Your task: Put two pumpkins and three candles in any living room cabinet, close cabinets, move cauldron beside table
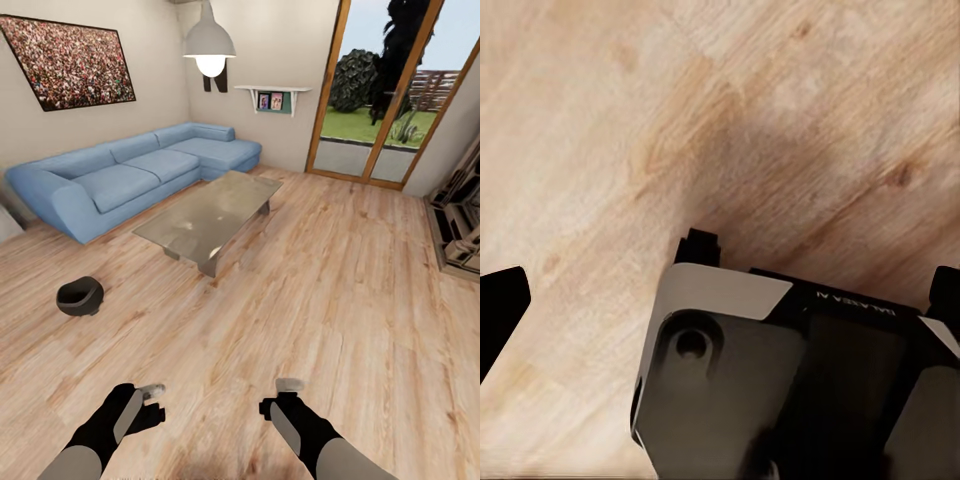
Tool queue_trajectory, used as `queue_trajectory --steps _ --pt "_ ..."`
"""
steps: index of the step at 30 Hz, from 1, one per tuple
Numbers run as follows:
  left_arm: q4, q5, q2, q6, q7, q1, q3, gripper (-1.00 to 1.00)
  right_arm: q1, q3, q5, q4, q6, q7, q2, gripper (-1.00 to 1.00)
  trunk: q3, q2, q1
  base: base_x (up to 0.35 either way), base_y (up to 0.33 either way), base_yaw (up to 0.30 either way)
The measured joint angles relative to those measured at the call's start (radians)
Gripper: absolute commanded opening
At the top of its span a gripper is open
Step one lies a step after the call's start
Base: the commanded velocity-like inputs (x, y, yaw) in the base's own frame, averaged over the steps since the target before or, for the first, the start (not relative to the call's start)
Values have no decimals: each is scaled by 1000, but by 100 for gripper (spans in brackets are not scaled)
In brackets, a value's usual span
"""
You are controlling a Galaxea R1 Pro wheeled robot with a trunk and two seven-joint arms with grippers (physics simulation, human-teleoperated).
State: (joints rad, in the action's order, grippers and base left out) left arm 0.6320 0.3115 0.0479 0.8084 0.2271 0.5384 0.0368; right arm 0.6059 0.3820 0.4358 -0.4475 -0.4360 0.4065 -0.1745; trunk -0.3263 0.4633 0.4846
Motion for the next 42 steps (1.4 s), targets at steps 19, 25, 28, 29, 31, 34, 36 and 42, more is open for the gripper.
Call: queue_trajectory --steps 19,25,28,29,31,34,36,42 --pt "0 -6 1 -1 1 0 0 100 0 0 1 1 0 0 0 100 28 -63 -35 -2 1 294" --pt "0 -5 1 0 1 0 0 100 0 1 3 2 -1 0 0 100 31 -63 -35 0 0 294" --pt "0 -4 2 0 2 0 0 100 0 1 3 5 0 0 0 100 33 -63 -35 0 0 294" --pt "0 -4 2 0 1 0 0 100 0 1 3 5 0 0 0 100 33 -63 -35 0 0 294" --pt "0 -4 2 0 2 0 0 100 0 2 2 5 0 0 0 100 35 -63 -35 0 0 294" --pt "0 -4 2 0 2 0 0 100 0 2 2 6 0 0 0 100 37 -63 -35 0 0 294" --pt "0 -4 3 0 2 0 0 100 0 2 2 6 1 0 0 100 39 -63 -35 0 0 294" --pt "0 -4 3 0 2 0 1 100 0 2 4 7 2 0 0 100 43 -63 -35 0 0 294"
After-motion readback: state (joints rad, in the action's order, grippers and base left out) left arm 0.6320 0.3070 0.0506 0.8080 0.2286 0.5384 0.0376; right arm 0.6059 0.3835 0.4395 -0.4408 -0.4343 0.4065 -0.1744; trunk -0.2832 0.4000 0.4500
